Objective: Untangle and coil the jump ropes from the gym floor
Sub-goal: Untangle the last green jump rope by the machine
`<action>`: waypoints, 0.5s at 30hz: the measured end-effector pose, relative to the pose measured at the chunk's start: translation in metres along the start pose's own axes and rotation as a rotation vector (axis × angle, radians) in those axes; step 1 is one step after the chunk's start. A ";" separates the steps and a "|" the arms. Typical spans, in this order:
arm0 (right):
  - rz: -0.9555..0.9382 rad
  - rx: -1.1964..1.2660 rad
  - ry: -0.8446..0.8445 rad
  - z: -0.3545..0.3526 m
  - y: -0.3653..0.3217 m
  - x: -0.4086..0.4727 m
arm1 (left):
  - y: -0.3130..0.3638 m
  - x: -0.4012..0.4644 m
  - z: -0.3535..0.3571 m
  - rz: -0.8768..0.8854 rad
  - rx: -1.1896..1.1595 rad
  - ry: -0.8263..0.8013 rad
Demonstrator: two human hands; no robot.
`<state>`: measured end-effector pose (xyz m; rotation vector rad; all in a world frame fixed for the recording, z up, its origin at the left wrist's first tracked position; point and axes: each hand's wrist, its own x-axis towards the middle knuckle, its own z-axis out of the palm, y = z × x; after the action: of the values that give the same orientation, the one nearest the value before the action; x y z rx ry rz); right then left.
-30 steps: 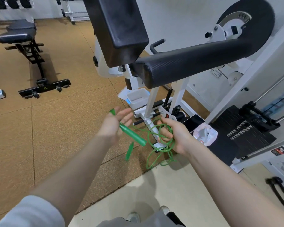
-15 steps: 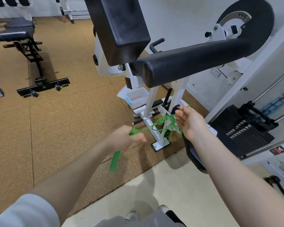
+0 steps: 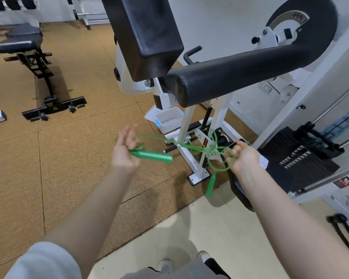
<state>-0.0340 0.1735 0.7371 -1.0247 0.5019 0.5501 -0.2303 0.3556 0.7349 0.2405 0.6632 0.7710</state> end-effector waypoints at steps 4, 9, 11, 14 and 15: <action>-0.025 -0.243 0.110 -0.038 -0.014 0.029 | 0.025 0.012 -0.015 0.126 0.094 0.089; -0.340 -1.318 -0.112 -0.045 0.013 0.040 | 0.011 0.010 -0.010 0.243 0.389 0.173; -0.444 -1.901 -0.244 -0.048 0.017 0.033 | 0.013 0.011 -0.006 0.284 0.382 0.176; -0.473 -2.334 -0.229 -0.067 0.012 0.033 | 0.030 0.016 -0.010 0.374 0.395 0.261; -0.471 -2.361 -0.214 -0.074 0.011 0.034 | 0.035 0.017 -0.014 0.405 0.480 0.297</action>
<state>-0.0247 0.1187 0.6771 -3.0838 -1.0160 0.6581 -0.2497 0.3919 0.7314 0.7244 1.0998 1.0385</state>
